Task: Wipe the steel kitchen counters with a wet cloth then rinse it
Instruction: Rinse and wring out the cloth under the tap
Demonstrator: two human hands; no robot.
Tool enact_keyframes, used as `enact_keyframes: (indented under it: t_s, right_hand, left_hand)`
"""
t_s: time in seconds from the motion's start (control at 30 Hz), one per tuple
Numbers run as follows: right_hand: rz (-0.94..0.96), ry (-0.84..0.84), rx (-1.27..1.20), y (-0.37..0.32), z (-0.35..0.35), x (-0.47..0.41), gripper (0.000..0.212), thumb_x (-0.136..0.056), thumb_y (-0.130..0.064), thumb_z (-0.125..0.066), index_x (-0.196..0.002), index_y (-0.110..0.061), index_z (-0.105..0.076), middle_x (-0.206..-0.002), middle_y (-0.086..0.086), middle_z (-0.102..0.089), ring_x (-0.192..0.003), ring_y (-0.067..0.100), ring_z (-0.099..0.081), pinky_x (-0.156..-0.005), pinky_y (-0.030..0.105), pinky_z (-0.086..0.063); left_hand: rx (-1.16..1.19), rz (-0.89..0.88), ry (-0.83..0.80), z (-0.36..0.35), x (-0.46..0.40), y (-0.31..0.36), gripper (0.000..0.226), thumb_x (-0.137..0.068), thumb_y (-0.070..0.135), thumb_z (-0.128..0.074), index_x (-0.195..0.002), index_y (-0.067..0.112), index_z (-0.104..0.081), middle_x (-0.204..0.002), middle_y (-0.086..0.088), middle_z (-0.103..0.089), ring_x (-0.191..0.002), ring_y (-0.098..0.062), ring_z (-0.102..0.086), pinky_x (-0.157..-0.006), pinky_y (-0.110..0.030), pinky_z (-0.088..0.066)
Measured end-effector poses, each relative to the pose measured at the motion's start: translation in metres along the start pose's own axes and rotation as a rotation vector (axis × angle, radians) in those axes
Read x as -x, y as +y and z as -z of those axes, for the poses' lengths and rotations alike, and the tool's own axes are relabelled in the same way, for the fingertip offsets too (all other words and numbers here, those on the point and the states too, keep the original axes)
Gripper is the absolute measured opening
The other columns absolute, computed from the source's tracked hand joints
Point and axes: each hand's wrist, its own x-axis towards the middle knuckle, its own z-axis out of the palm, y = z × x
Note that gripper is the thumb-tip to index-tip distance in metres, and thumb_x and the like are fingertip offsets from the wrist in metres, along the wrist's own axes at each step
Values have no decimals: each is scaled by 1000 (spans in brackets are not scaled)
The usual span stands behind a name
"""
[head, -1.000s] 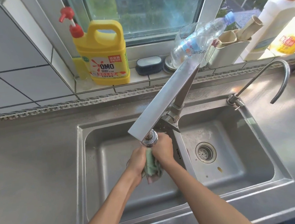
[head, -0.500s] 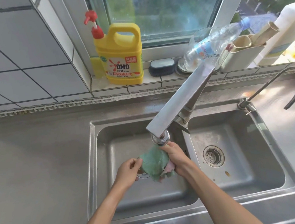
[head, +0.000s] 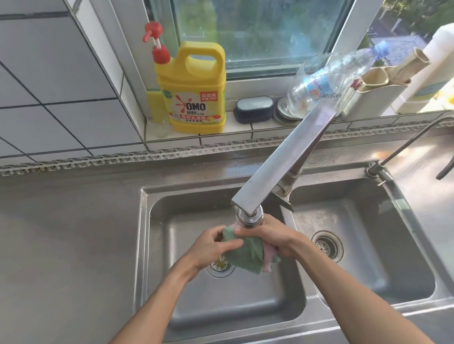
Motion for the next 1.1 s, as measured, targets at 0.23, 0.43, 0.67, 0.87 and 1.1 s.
enact_keyframes:
  t_s: [0.23,0.43,0.67,0.87,1.1]
  right_hand:
    - [-15,160,-40,25,-1,0,51,-84,-57,-70,-113,-14,-75,-107,13,-78,-88,24,-72,-78,39,-58]
    - [-96,-8,-388,46,-28,-3,66,-88,-79,-48,-127,-31,-71,-128,5,-72,-120,27,-67,-105,51,-51]
    - [-48,88,-403,42,-25,-7,31,-85,-28,-79,-103,-5,-71,-90,18,-59,-90,28,-59,-79,39,-54]
    - [8,339,-297,20,-24,-13,12,-85,-20,-74,-93,-12,-76,-90,9,-79,-80,19,-73,-70,36,-60]
    - [153,503,-8,15,-16,-10,13,-94,-22,-70,-105,-23,-76,-104,-3,-78,-104,17,-73,-94,43,-59]
  left_hand:
    - [169,-26,109,-8,-4,16,39,-78,33,-82,-114,22,-70,-108,2,-81,-98,-12,-75,-89,-31,-60]
    - [336,2,250,-13,-11,9,36,-95,18,-76,-126,5,-63,-121,-21,-75,-99,-26,-75,-87,-39,-61]
    - [459,107,401,-2,-12,6,47,-86,16,-85,-124,-2,-64,-113,-20,-78,-84,-22,-77,-67,-32,-63]
    - [542,412,253,-3,-17,4,40,-89,40,-81,-114,8,-76,-100,-11,-82,-78,-24,-80,-65,-34,-64]
    - [716,368,231,-20,-32,5,53,-108,51,-44,-121,11,-76,-122,-17,-77,-107,-34,-74,-94,-46,-59]
